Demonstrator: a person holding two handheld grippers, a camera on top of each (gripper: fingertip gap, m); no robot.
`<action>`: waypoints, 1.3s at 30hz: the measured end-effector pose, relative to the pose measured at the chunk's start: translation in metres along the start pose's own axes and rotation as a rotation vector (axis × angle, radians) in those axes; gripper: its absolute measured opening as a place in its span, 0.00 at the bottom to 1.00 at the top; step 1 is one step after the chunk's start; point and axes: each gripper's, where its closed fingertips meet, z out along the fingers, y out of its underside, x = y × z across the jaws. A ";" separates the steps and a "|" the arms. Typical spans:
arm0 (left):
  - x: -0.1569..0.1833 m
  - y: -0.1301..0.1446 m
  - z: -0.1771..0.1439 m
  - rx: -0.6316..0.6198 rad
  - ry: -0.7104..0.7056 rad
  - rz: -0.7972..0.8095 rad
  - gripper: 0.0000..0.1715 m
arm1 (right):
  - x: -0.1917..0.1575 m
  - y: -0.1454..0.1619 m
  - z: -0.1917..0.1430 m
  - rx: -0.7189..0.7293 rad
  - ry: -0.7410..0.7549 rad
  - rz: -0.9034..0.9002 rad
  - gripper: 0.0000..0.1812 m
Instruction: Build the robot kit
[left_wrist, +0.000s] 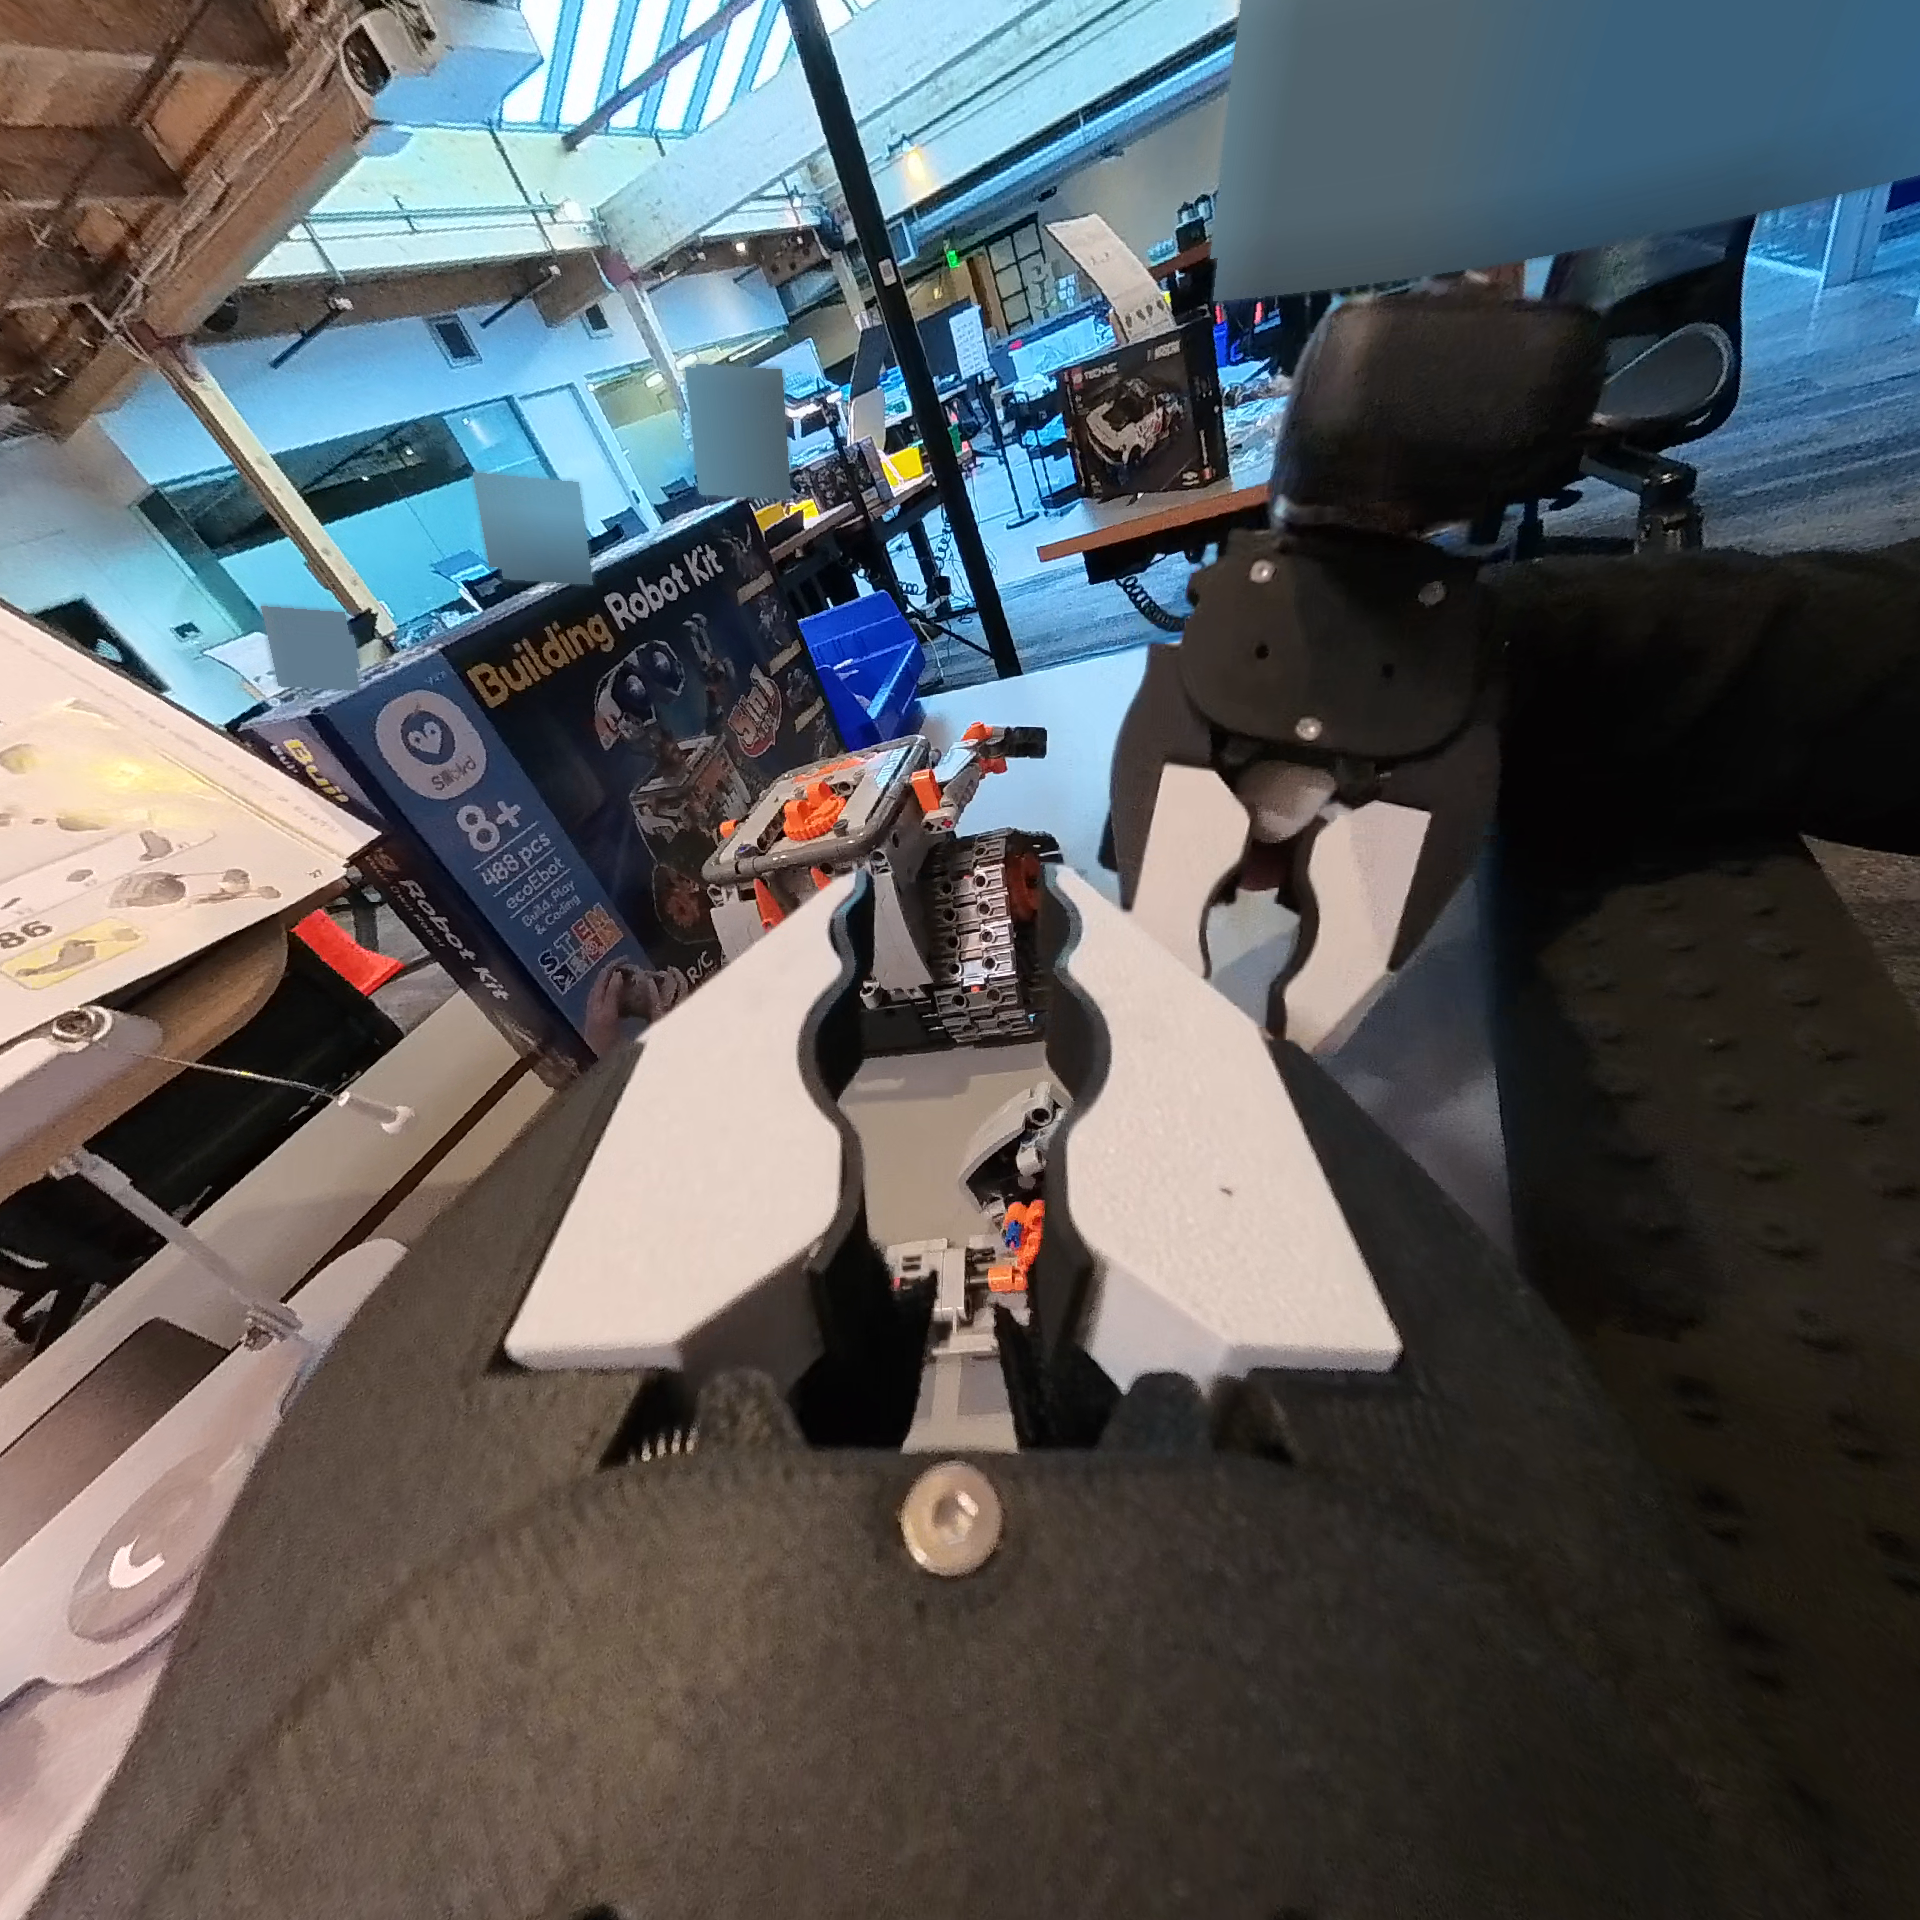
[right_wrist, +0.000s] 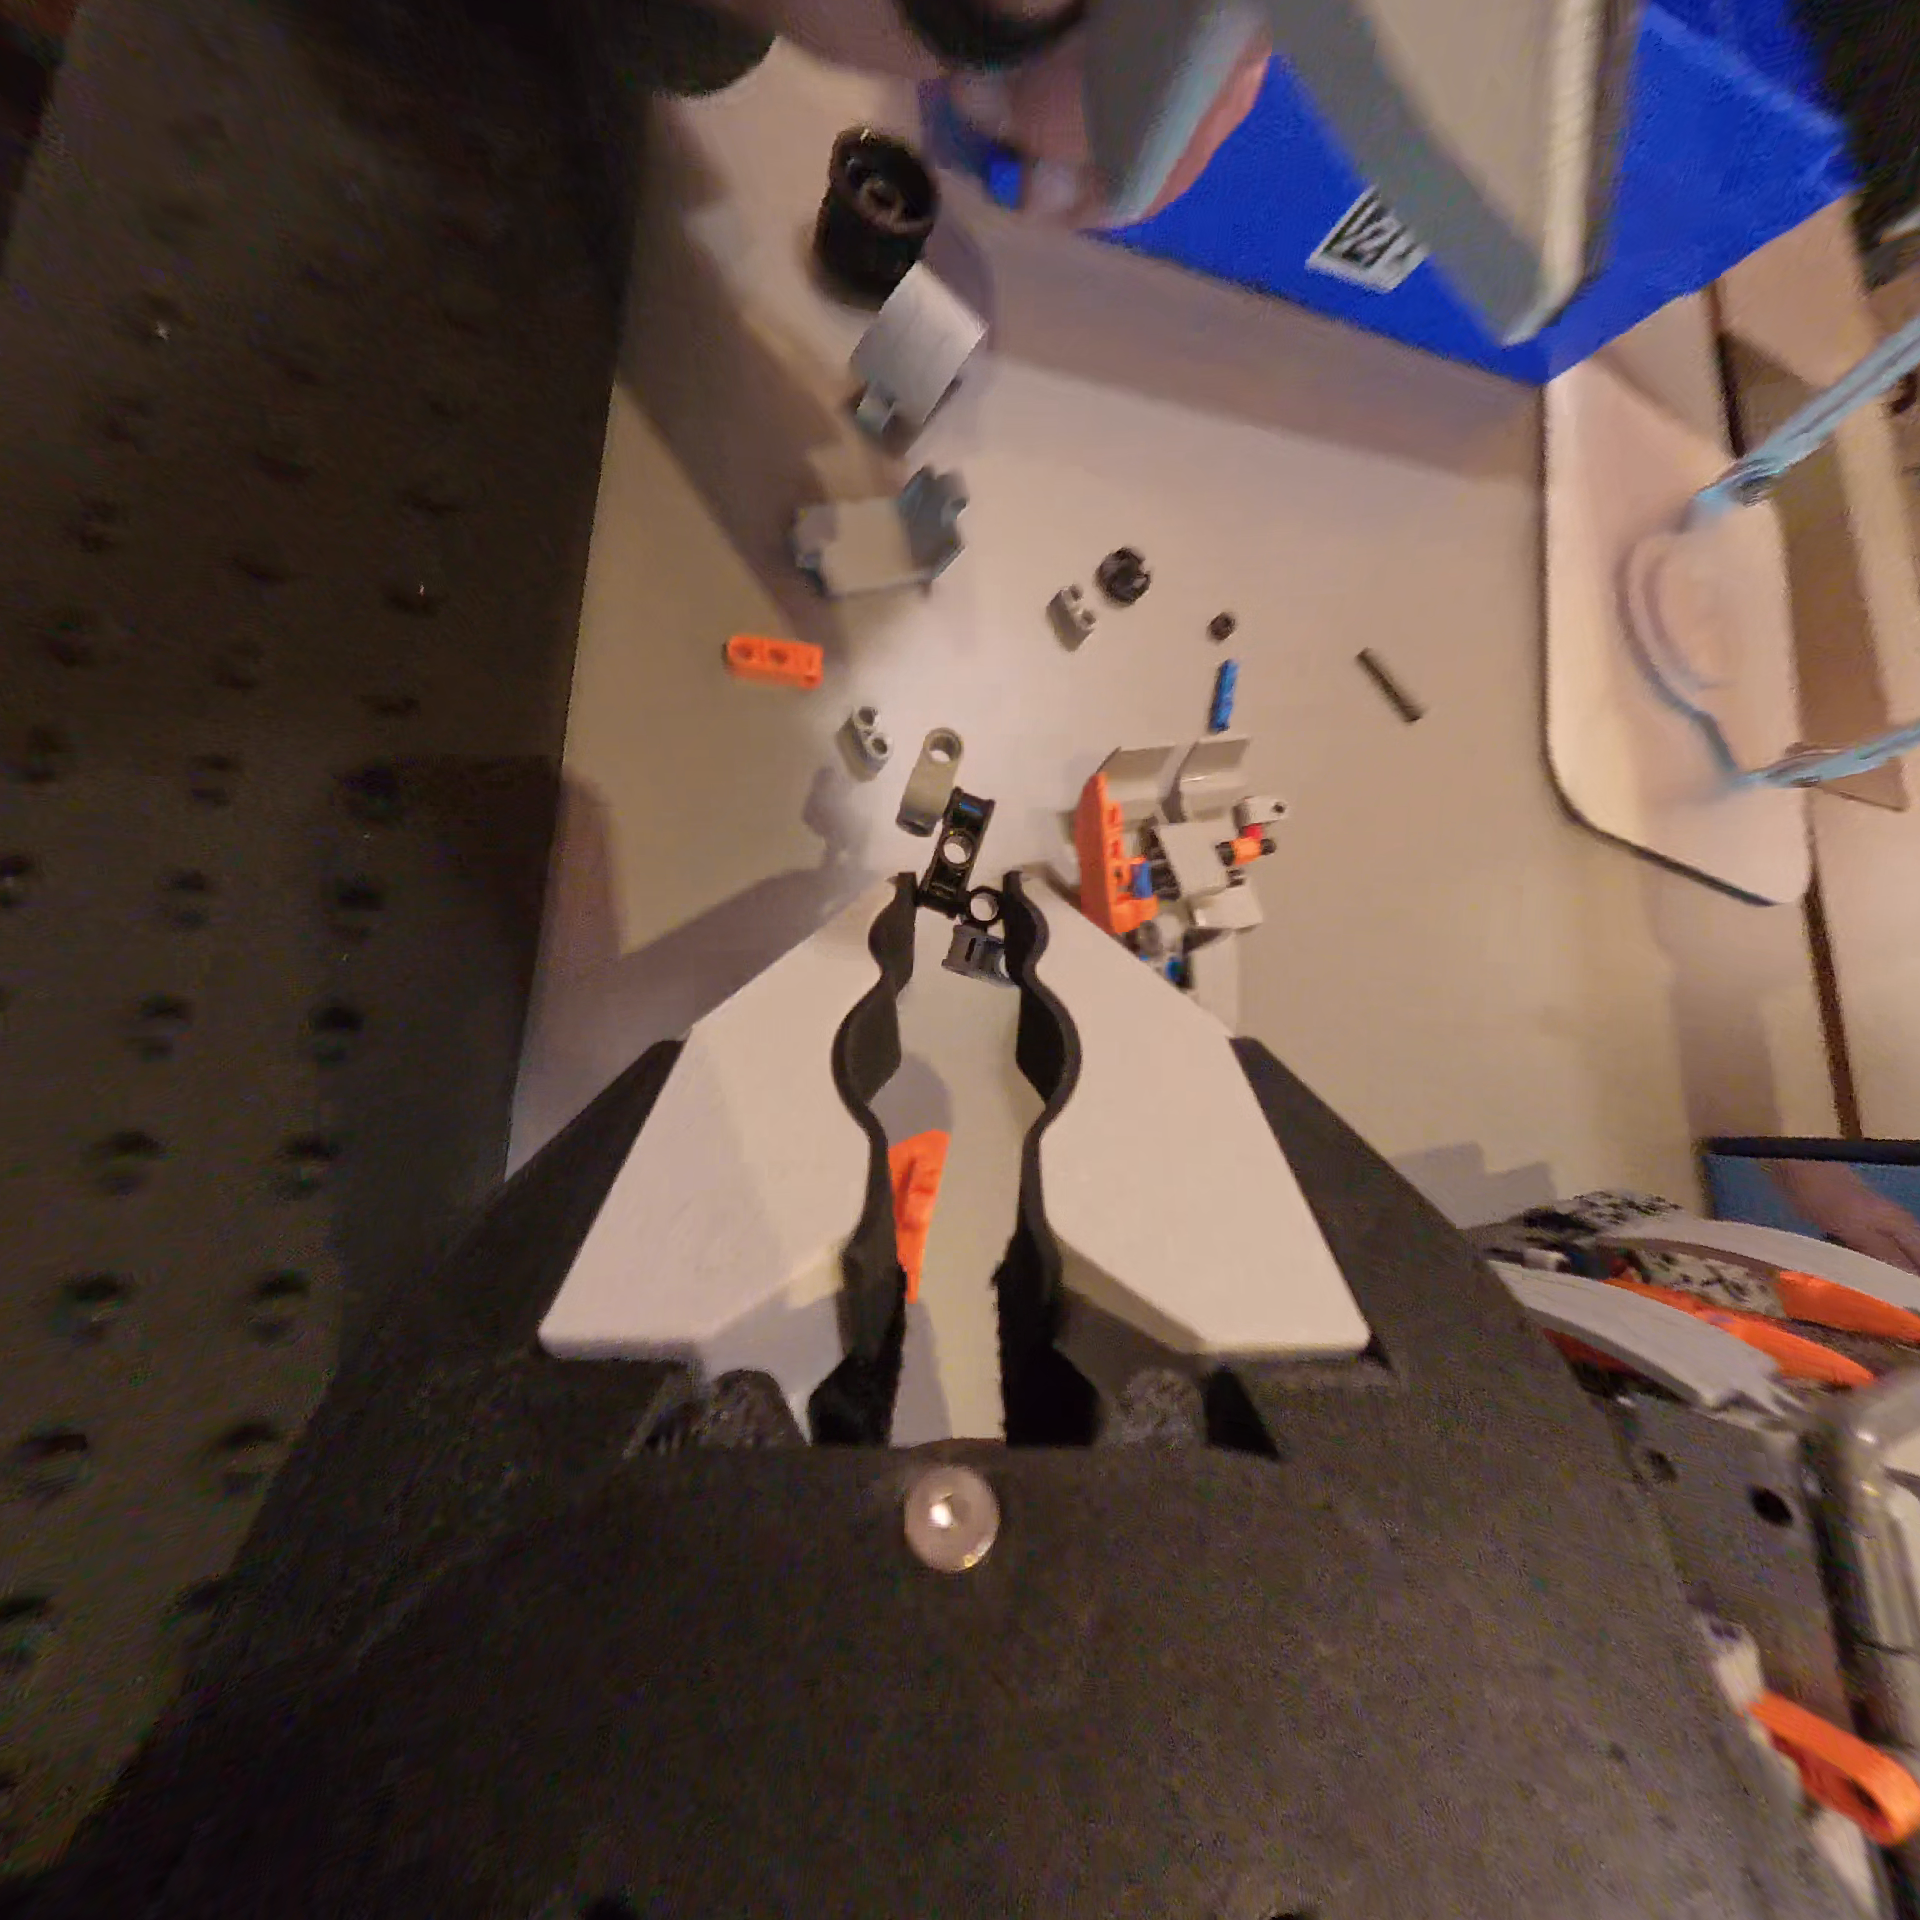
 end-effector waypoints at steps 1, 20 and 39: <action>0.000 0.000 0.000 -0.002 0.000 0.000 0.16 | -0.004 0.002 0.002 -0.014 -0.023 0.006 0.08; 0.007 0.009 0.005 -0.054 0.030 -0.001 0.16 | -0.031 0.037 0.024 -0.186 -0.201 0.096 0.08; 0.010 0.012 0.007 -0.063 0.047 -0.007 0.10 | -0.003 0.005 0.004 0.020 -0.087 0.136 0.11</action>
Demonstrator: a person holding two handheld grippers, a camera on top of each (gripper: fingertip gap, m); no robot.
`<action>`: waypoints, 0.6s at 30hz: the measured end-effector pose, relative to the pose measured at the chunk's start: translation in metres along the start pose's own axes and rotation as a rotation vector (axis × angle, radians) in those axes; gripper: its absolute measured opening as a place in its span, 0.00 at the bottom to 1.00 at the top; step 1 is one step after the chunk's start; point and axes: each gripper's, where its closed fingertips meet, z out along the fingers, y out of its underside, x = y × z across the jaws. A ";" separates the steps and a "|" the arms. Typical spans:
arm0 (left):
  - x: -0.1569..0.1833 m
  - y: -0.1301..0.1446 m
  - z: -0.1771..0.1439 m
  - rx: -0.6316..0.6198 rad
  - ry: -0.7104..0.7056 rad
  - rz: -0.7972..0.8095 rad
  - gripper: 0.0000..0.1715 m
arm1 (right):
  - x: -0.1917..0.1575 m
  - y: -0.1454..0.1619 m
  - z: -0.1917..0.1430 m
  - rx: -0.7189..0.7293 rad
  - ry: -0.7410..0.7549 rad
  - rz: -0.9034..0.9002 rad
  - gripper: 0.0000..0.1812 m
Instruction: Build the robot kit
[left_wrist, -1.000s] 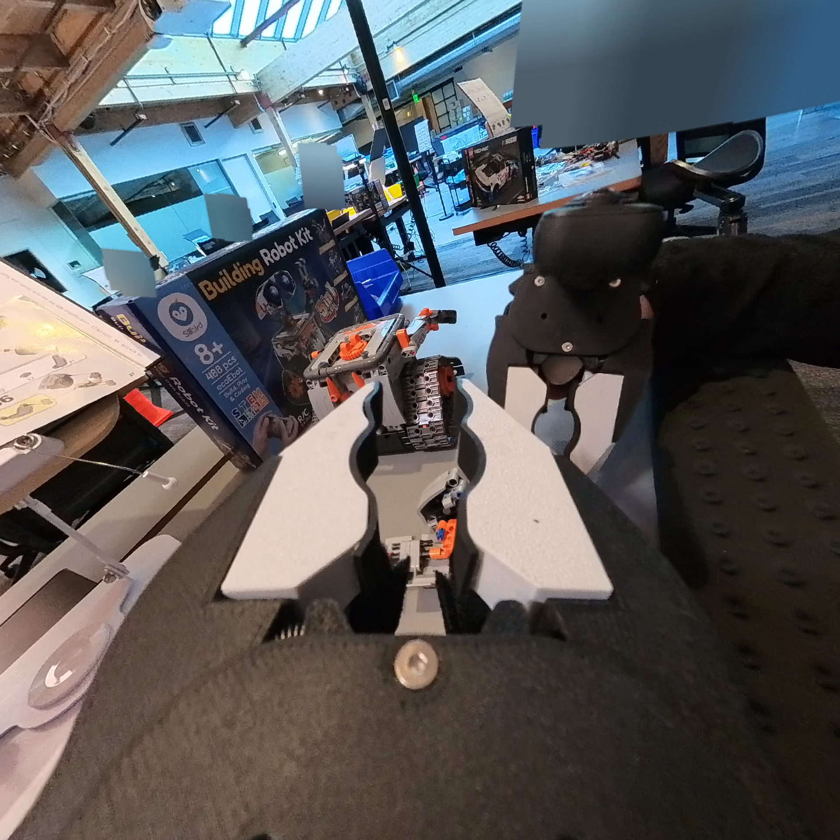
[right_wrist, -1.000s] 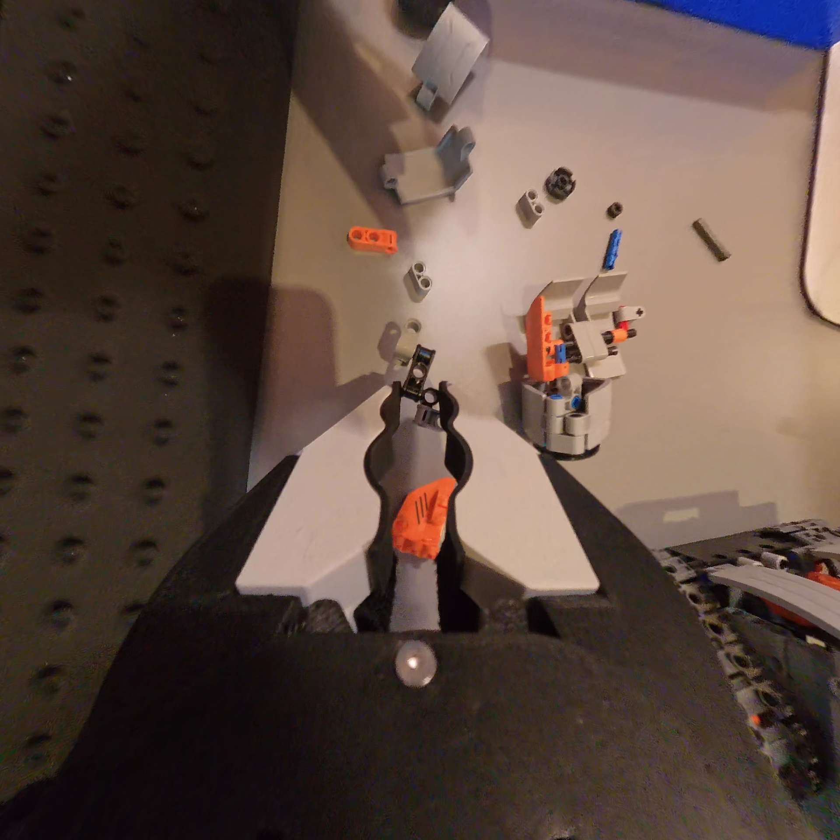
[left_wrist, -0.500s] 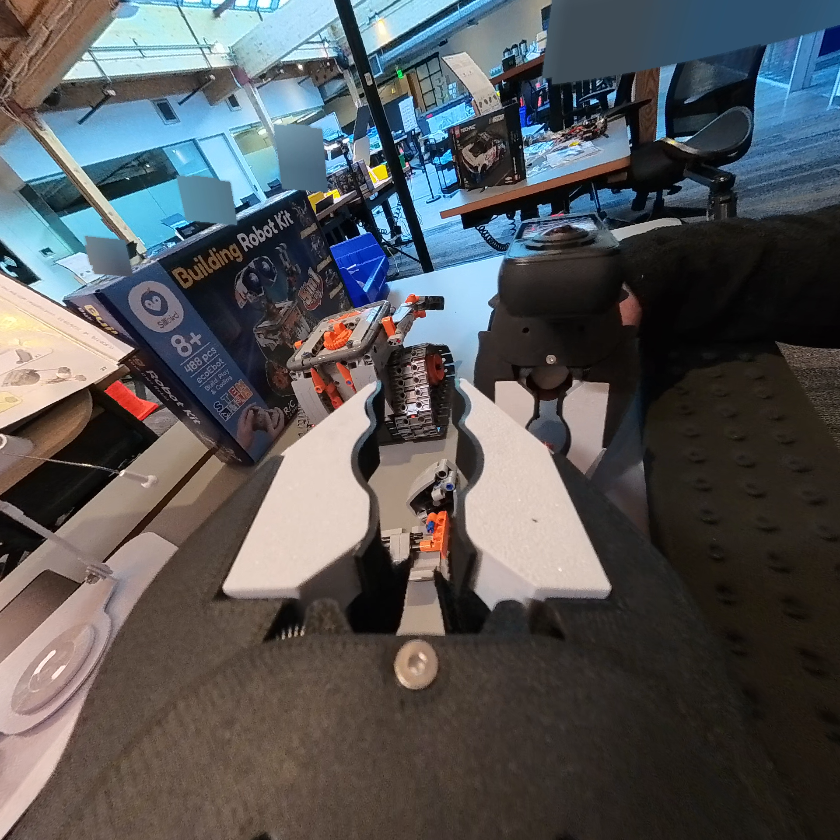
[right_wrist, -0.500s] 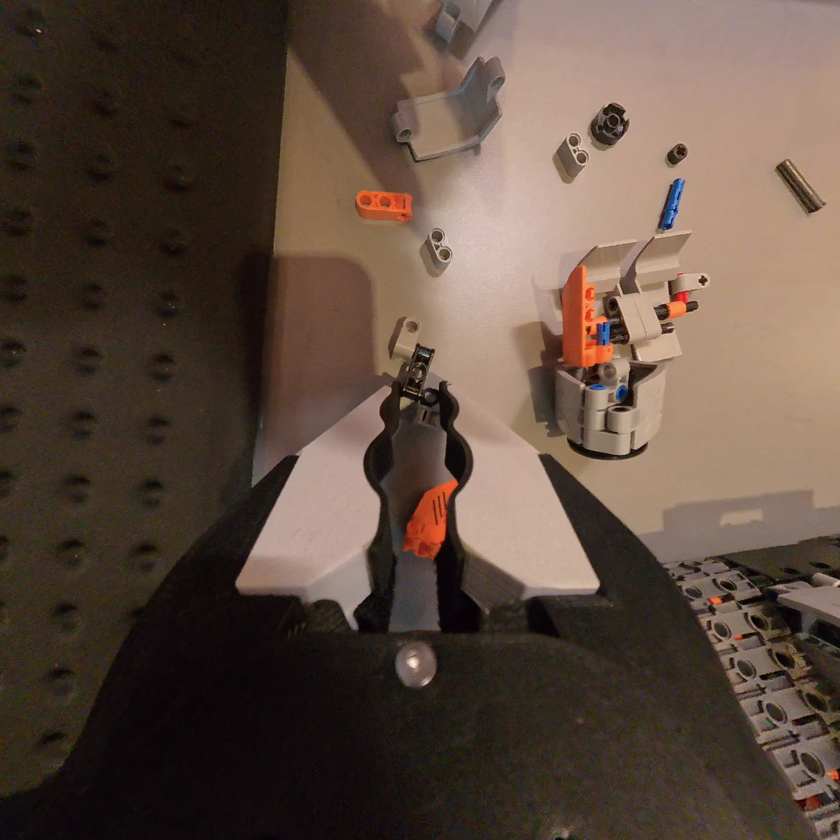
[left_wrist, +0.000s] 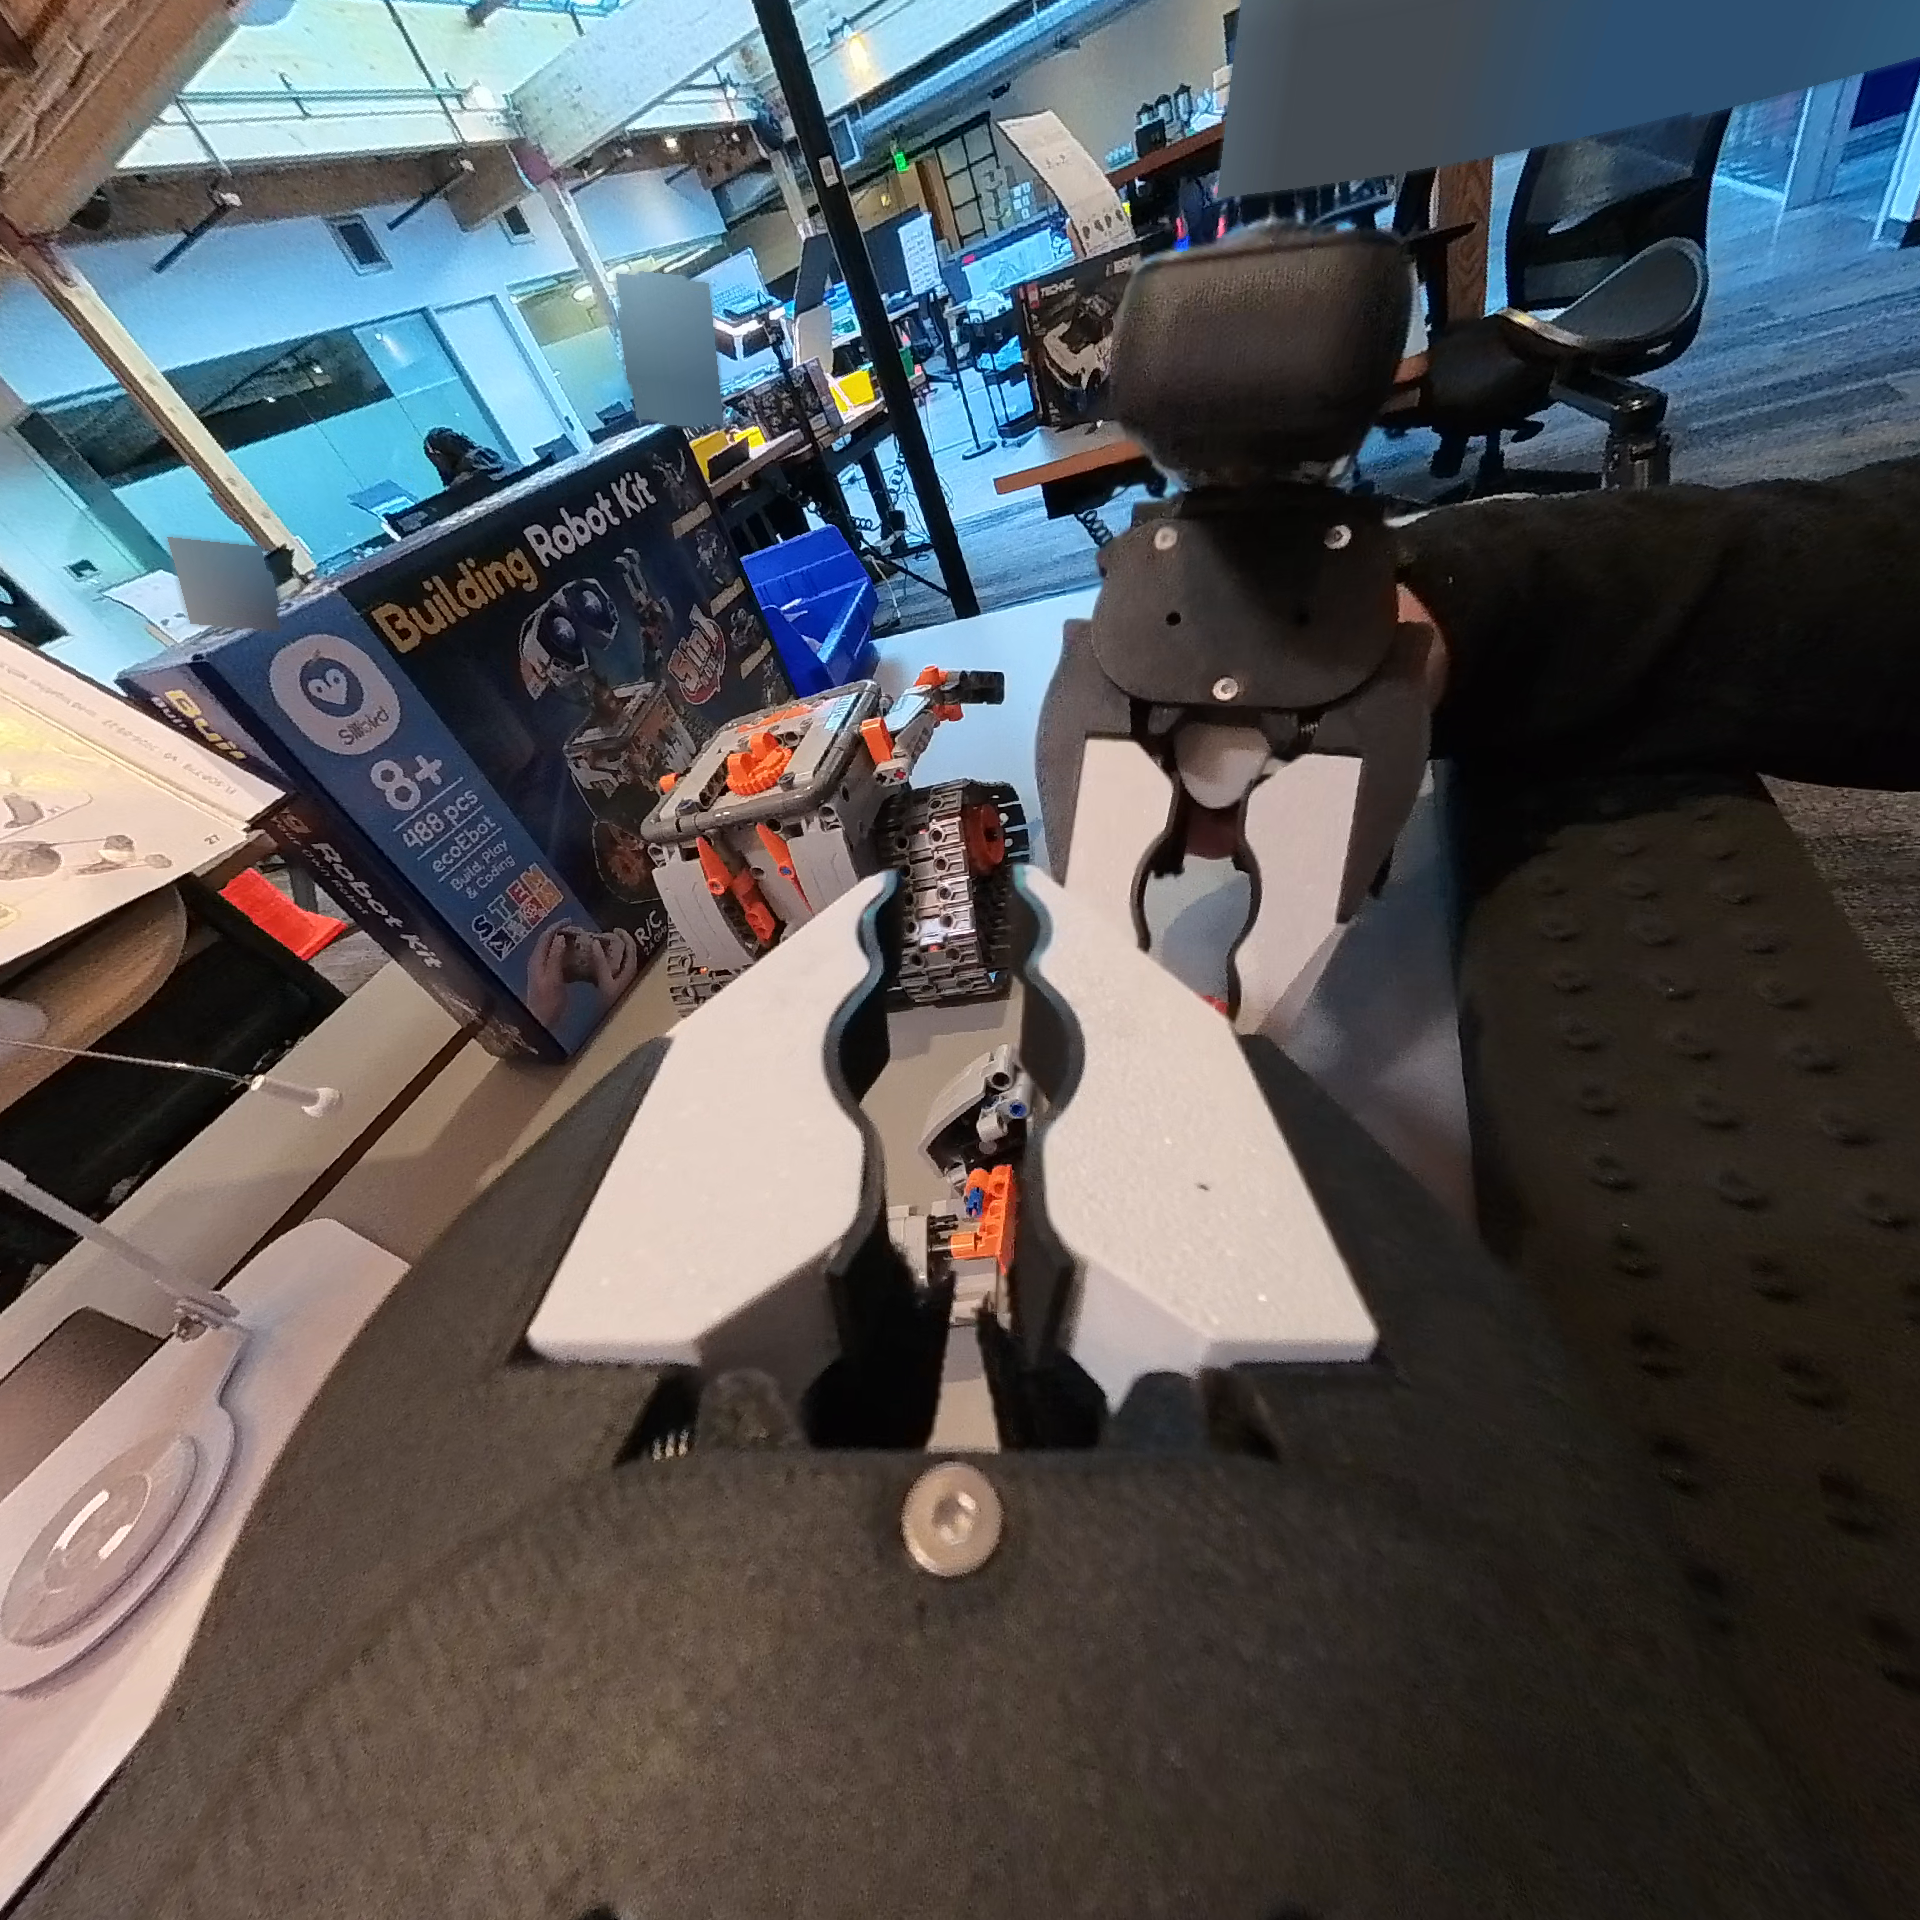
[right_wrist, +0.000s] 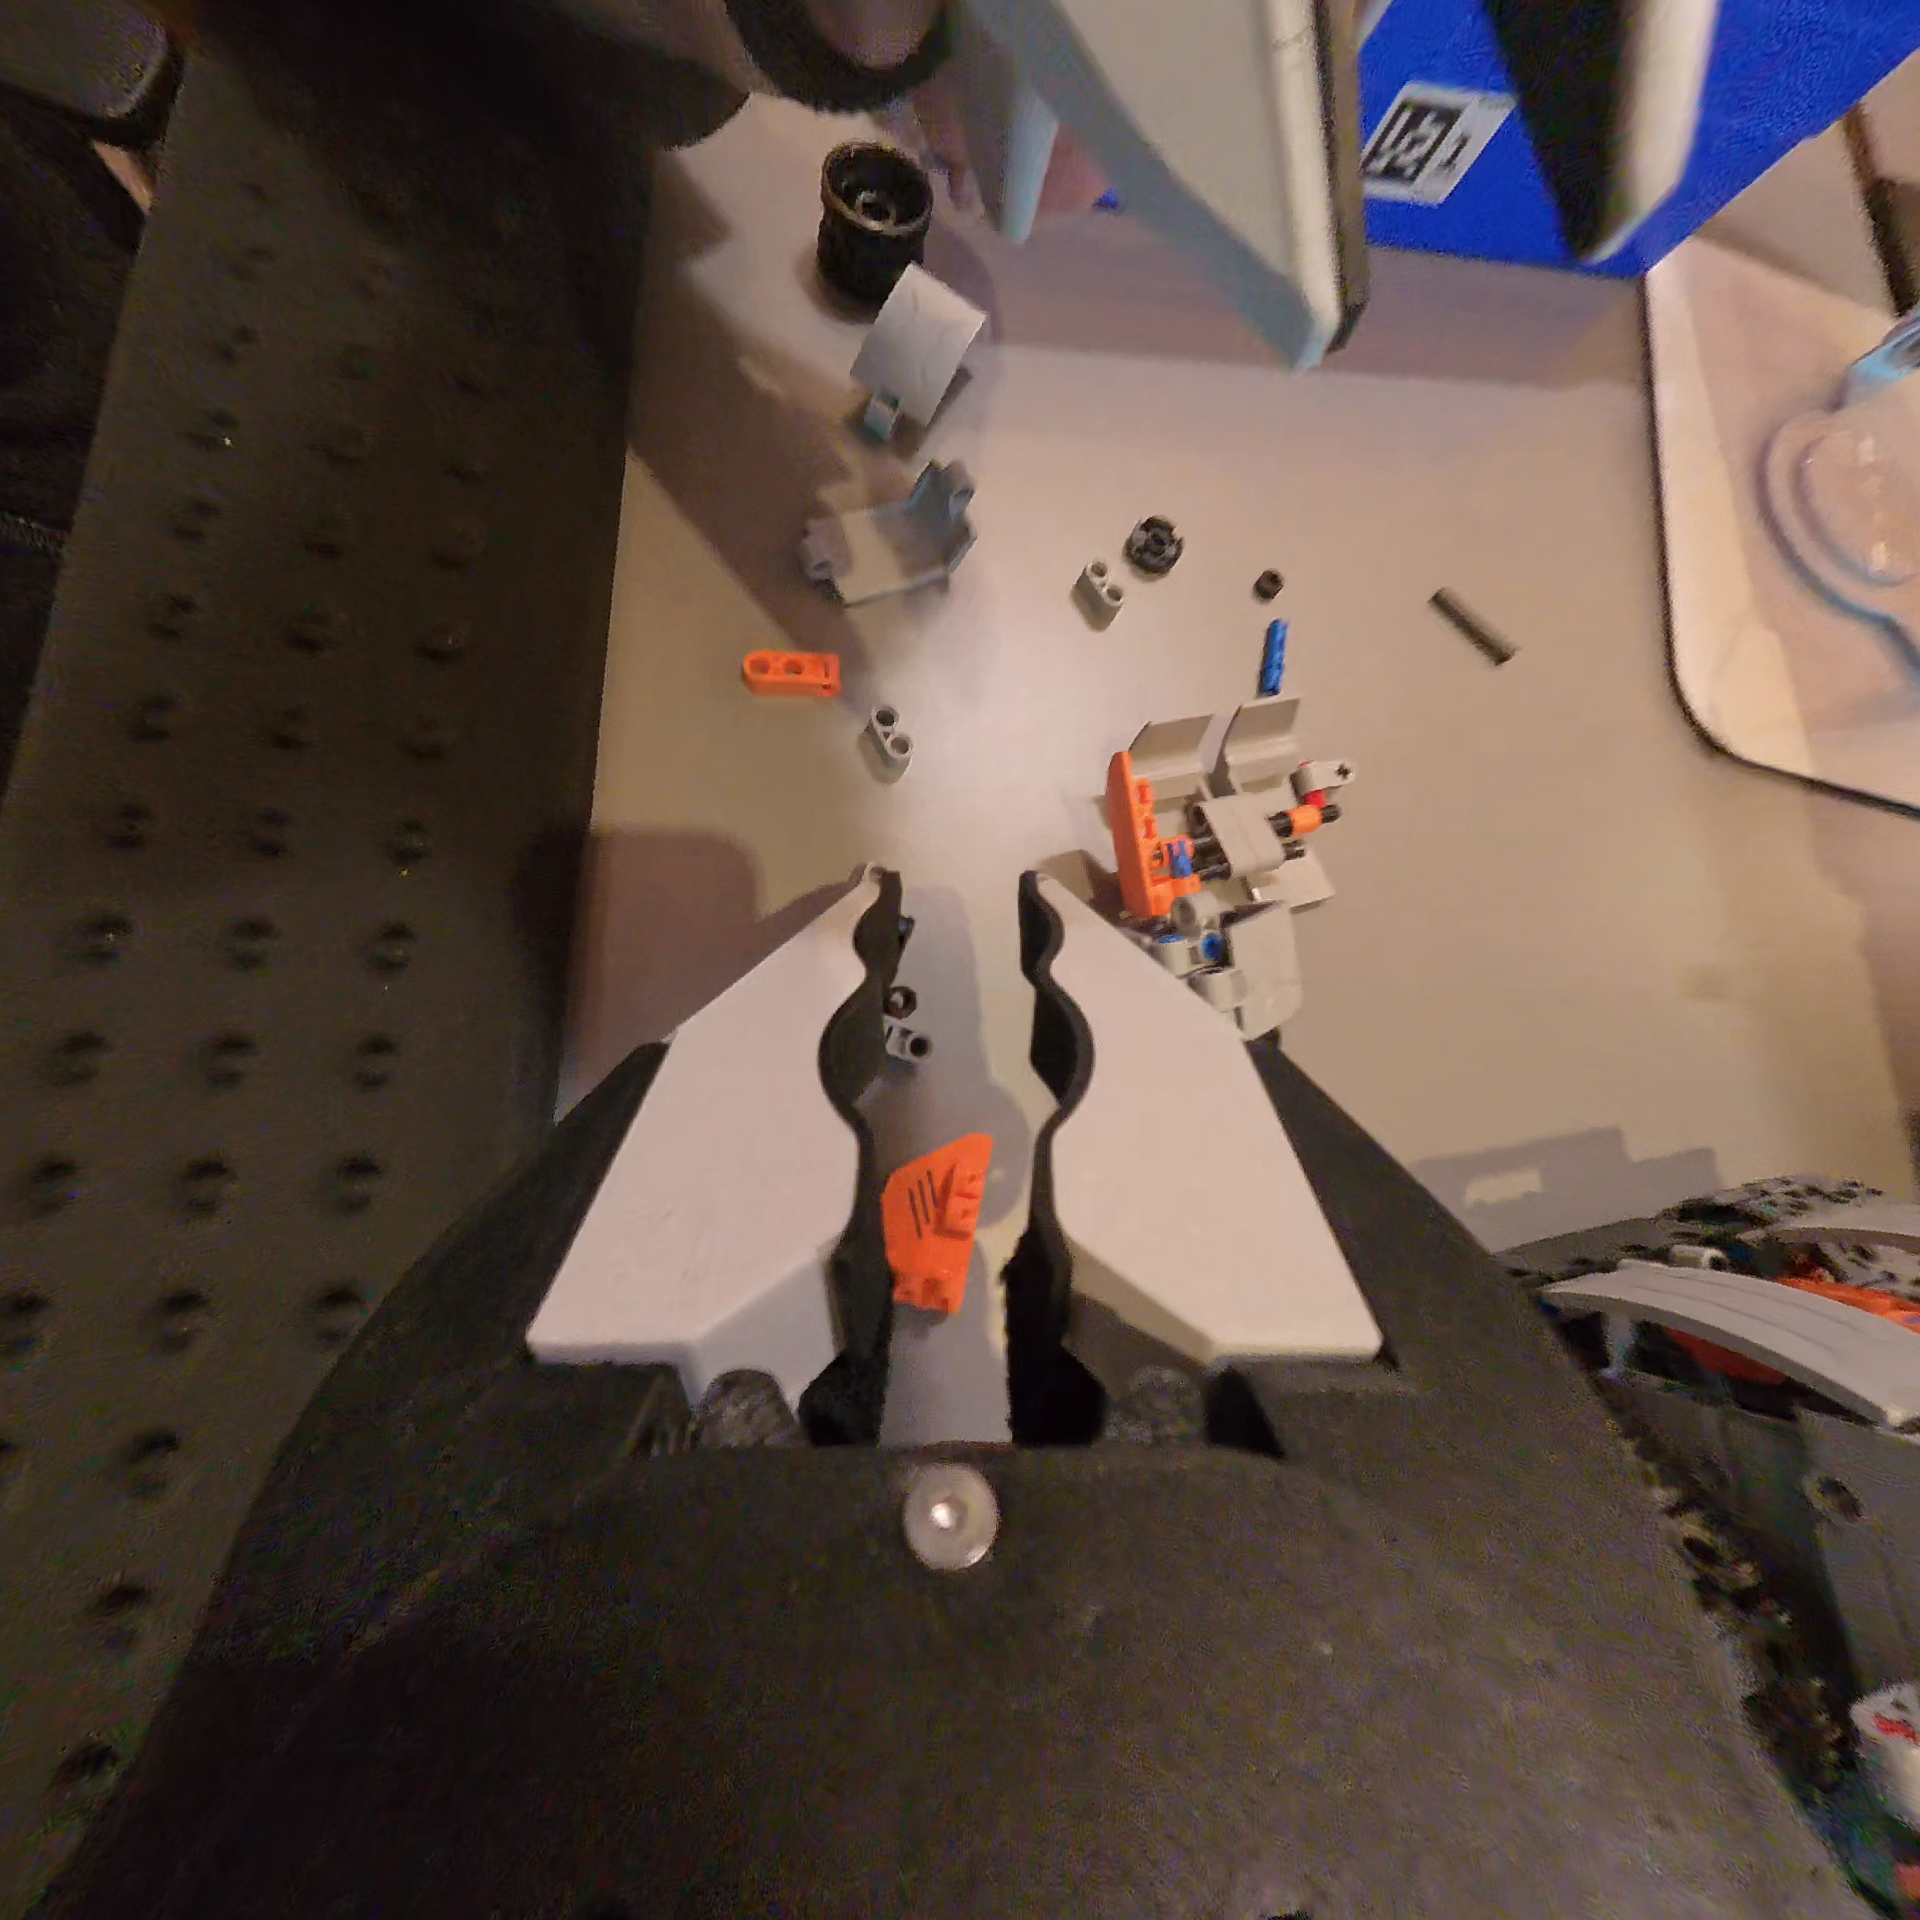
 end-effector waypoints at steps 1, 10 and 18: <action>0.000 -0.001 0.000 0.003 0.003 0.002 0.08 | 0.001 -0.002 -0.002 0.013 0.010 -0.003 0.11; 0.004 0.000 0.001 0.001 0.022 0.004 0.01 | 0.011 -0.010 -0.008 0.061 0.075 -0.022 0.08; 0.010 0.002 0.003 -0.006 0.048 -0.004 0.04 | 0.017 -0.018 -0.014 0.114 0.116 -0.031 0.07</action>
